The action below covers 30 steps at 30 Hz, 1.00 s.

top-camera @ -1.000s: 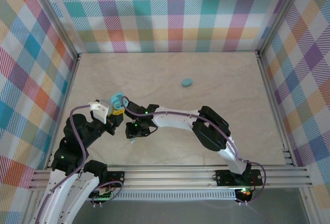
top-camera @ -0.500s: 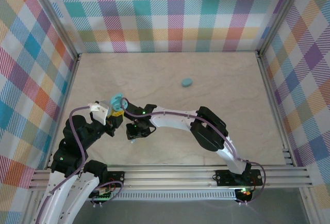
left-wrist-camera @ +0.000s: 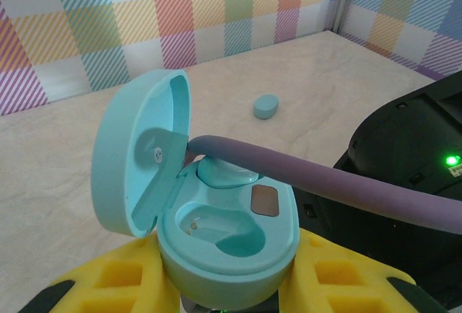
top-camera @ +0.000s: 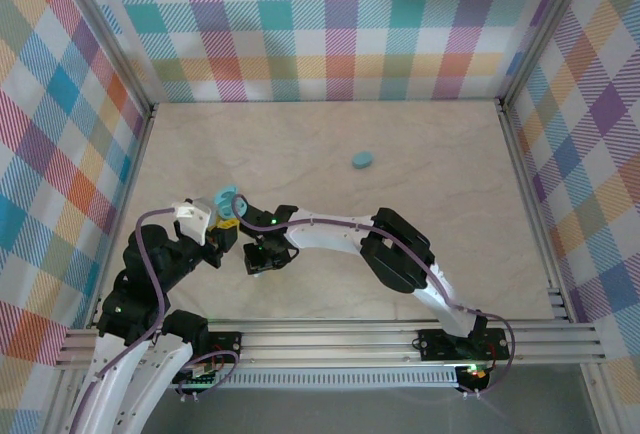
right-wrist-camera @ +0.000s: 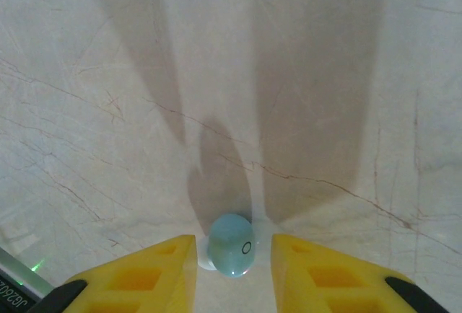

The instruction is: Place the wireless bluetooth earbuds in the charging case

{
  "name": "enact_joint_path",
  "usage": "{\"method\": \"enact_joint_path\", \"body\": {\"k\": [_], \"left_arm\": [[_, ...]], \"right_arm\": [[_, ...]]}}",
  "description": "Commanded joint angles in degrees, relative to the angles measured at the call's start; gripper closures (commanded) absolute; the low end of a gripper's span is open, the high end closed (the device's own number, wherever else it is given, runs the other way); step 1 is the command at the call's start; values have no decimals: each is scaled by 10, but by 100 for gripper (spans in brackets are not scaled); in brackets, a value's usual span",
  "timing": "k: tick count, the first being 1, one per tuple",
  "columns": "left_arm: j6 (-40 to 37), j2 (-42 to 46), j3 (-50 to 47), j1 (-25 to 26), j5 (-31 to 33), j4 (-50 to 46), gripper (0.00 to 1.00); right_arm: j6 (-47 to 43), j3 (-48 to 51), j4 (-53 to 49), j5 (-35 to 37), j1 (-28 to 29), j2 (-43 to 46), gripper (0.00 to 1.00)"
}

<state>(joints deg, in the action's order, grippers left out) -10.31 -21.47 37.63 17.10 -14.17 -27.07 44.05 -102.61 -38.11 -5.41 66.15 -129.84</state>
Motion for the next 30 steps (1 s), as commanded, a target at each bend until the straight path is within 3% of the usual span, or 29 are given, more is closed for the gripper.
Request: {"method": "enact_joint_path", "body": {"k": [1,16,30], "left_arm": [[-2,13,15,1,-31,31,97],[-2,13,14,0,-29,33,97],[-1,2,11,1,-35,42,97]], "right_arm": [[-10,-16,-35,4,4,-27,67],[-16,-21,-36,-3,5,-31,74],[-31,90,1,63,-35,81,82]]}}
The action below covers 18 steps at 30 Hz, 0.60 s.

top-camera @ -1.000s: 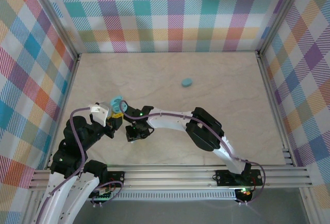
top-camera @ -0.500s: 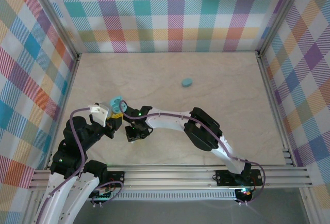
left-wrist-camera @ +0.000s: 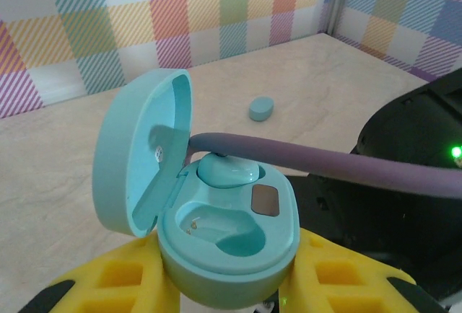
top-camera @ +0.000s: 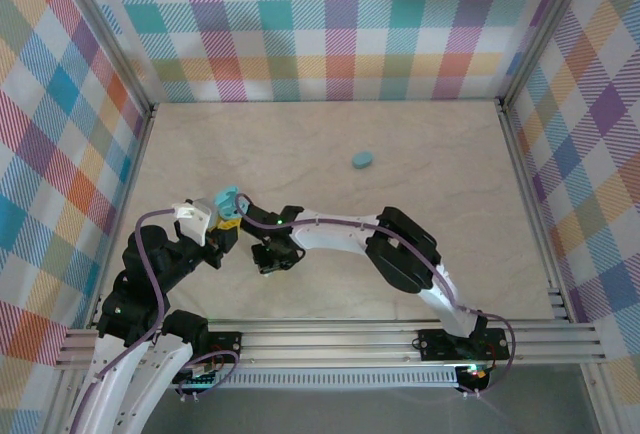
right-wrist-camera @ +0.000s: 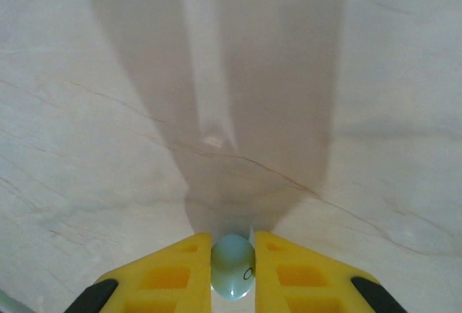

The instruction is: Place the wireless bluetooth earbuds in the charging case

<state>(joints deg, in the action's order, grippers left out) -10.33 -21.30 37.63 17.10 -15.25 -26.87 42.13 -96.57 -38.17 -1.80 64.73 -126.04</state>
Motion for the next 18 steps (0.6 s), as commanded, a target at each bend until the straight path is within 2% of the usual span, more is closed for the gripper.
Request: {"method": "enact_joint_path", "body": {"k": [1,12,18], "left_arm": [[3,-1,10,1,-25,43,97],[38,-47,7,1,-71,104,97],[73,-82,-9,1,-100,192,97]], "right_arm": [[-13,45,6,30,-27,55,82],[-29,189,17,49,-125,198,83],[-55,227,-4,60,-183,287,83]]}}
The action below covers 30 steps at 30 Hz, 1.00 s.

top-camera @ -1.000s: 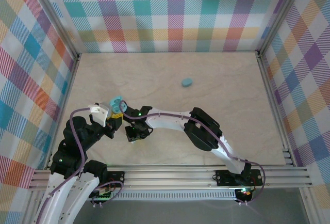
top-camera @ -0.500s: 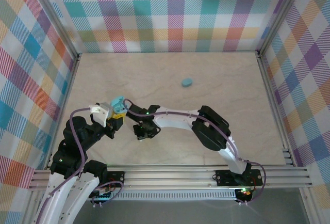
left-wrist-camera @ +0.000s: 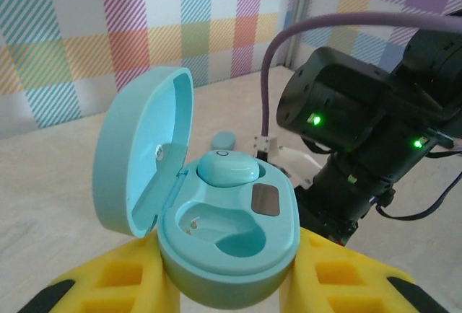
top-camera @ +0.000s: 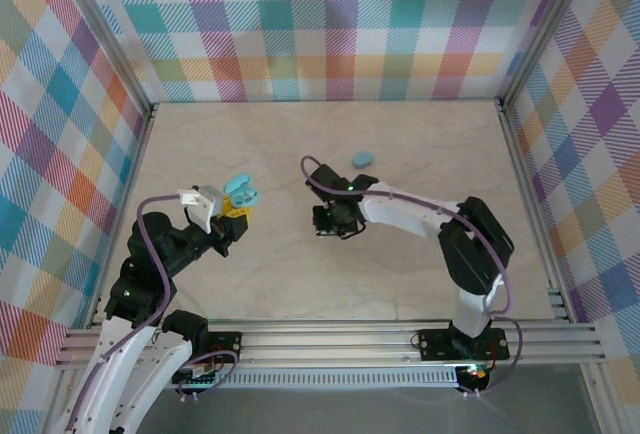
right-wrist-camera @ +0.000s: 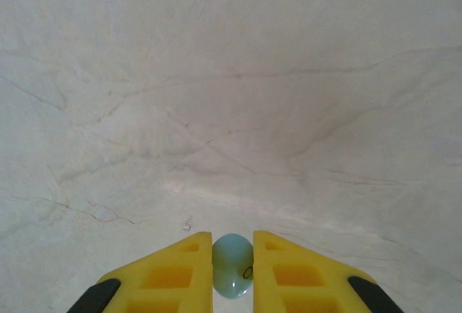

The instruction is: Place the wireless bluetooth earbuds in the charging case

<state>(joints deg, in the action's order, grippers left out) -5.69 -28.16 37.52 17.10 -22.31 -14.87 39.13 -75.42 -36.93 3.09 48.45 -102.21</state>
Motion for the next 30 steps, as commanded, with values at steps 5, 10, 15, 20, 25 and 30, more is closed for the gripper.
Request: {"method": "enact_joint_path", "body": {"k": [5,10,15,20,25,30], "left_arm": [[30,-65,0,3,-53,105,97],[11,-119,0,25,-74,169,98],[-59,-168,9,71,-62,200,98],[-97,-214,10,104,-59,248,98],[-117,-264,18,131,-46,290,97],[-118,-313,37,158,-22,321,97]], "right_arm": [[-56,15,-50,7,-68,124,83],[-97,-39,-107,10,-94,179,84],[-125,-96,-142,8,-97,214,83],[-128,-127,-146,-28,-100,234,83],[-115,-140,-122,-100,-100,237,84],[-95,-139,-107,-116,-99,238,86]]}}
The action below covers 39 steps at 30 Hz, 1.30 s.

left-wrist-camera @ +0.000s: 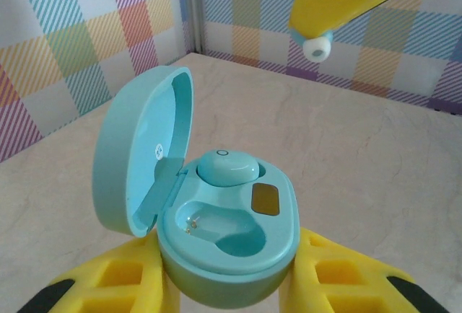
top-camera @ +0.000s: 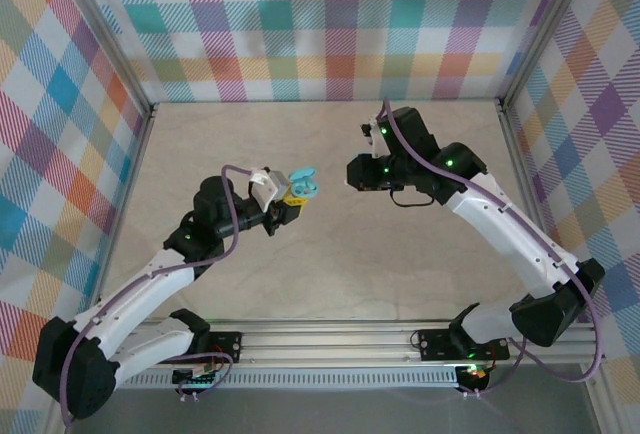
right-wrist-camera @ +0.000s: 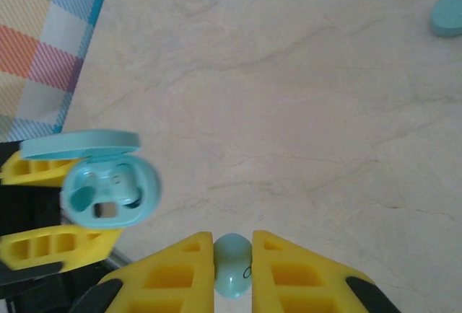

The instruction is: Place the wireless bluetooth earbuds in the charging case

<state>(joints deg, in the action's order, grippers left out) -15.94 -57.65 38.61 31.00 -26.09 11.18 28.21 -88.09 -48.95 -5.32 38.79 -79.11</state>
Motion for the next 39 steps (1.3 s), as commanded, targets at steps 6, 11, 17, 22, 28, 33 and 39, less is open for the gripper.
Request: {"method": "enact_joint_path", "body": {"k": [6,11,17,22,28,33,39], "left_arm": [[-16,-59,37,52,71,91,98],[-17,-76,38,74,110,112,98],[-18,-84,40,84,127,118,98],[-17,-83,41,87,128,119,98],[-15,-83,39,91,121,118,98],[-15,-87,39,94,118,117,98],[-15,-86,40,96,115,115,98]], "right_arm": [[34,-8,28,-27,8,5,87],[36,-16,27,-4,29,-8,88],[33,-46,1,38,58,-35,88],[38,-48,5,41,68,-53,88],[38,-58,12,40,70,-68,88],[33,-67,9,43,70,-81,88],[25,-70,-1,60,70,-87,88]]}}
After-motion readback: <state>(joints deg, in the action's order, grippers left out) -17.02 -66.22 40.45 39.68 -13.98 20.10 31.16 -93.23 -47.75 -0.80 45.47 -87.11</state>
